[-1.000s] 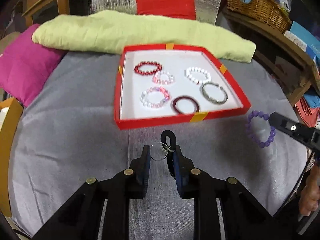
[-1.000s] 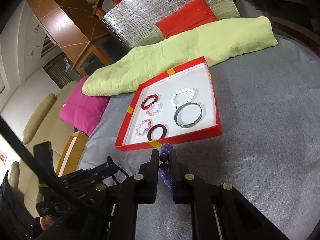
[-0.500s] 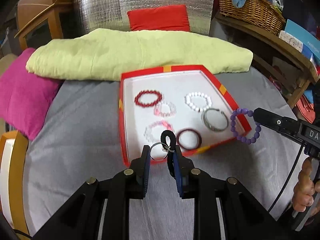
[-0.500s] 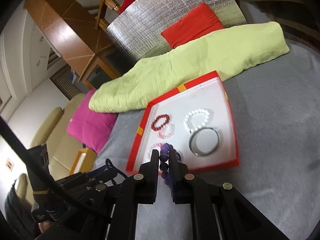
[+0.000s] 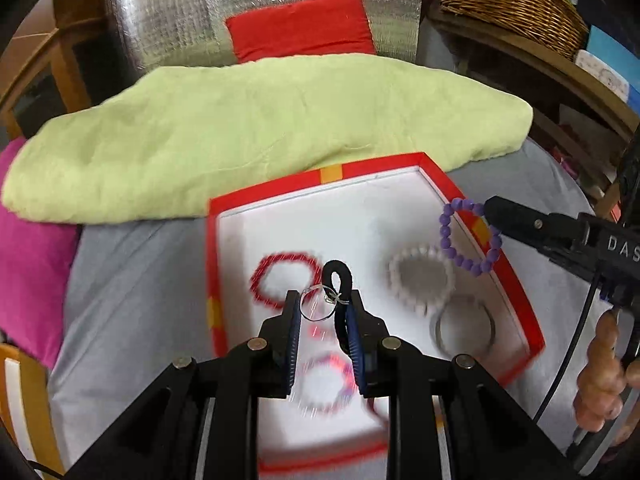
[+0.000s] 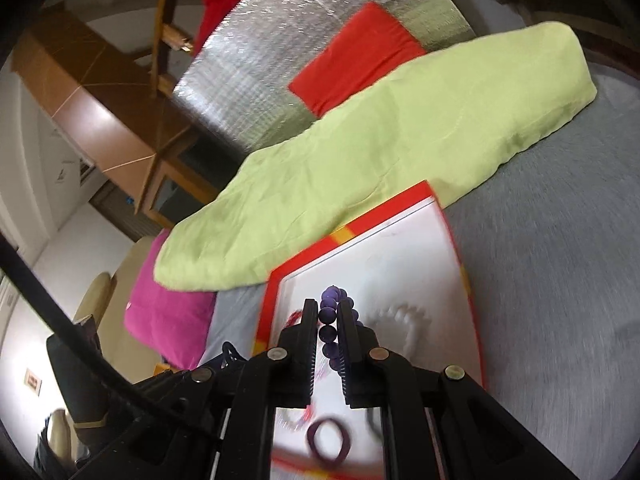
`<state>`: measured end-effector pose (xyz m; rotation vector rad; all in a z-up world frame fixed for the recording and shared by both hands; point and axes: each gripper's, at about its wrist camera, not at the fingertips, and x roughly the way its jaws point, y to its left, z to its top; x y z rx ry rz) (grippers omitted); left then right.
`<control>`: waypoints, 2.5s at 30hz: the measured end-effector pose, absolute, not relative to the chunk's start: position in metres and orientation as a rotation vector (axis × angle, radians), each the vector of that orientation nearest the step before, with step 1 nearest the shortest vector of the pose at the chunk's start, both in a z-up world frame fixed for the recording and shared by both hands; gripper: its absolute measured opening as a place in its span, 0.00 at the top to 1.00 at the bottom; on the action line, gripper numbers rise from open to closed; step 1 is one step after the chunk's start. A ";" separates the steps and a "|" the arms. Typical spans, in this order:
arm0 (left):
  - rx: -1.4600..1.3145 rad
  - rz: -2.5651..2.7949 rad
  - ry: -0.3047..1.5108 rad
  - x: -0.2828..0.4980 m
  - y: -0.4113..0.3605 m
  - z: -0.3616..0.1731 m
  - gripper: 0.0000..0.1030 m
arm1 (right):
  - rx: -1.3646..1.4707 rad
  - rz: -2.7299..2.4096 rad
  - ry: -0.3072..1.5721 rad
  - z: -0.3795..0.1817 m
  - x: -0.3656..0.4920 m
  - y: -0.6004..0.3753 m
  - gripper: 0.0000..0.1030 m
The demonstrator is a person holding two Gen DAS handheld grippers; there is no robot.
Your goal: Organize jewelry
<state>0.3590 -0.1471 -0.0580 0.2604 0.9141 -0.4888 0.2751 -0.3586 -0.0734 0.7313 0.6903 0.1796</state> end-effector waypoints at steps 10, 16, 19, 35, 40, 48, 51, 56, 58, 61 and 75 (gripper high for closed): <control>0.259 -0.463 1.040 0.430 -0.195 -0.094 0.75 | 0.806 0.124 0.749 -0.107 0.346 -0.380 0.86; 0.221 -0.441 0.993 0.405 -0.170 -0.071 0.57 | 0.845 0.066 0.712 -0.106 0.332 -0.399 0.70; 0.228 -0.410 0.926 0.371 -0.151 -0.049 0.41 | 0.804 0.097 0.744 -0.094 0.316 -0.392 0.70; 0.254 -0.045 0.546 0.140 -0.031 0.078 0.02 | 0.284 0.027 0.736 0.033 0.080 -0.289 0.38; 0.237 -0.038 0.508 0.091 -0.016 0.100 0.02 | 0.200 -0.052 0.723 0.066 0.029 -0.264 0.37; 0.181 -0.074 0.519 0.042 0.000 0.114 0.02 | 0.091 -0.133 0.706 0.088 -0.026 -0.233 0.36; 0.168 -0.085 0.530 0.031 0.002 0.115 0.02 | 0.099 -0.150 0.712 0.091 -0.037 -0.232 0.36; 0.167 -0.093 0.534 0.018 0.001 0.116 0.02 | 0.080 -0.169 0.708 0.095 -0.048 -0.228 0.36; 0.163 -0.101 0.537 0.017 0.001 0.116 0.02 | 0.089 -0.177 0.709 0.095 -0.050 -0.229 0.36; 0.161 -0.103 0.540 0.014 -0.001 0.116 0.02 | 0.106 -0.183 0.716 0.092 -0.051 -0.231 0.36; 0.176 -0.107 0.544 0.011 -0.003 0.113 0.02 | 0.099 -0.175 0.716 0.086 -0.056 -0.225 0.36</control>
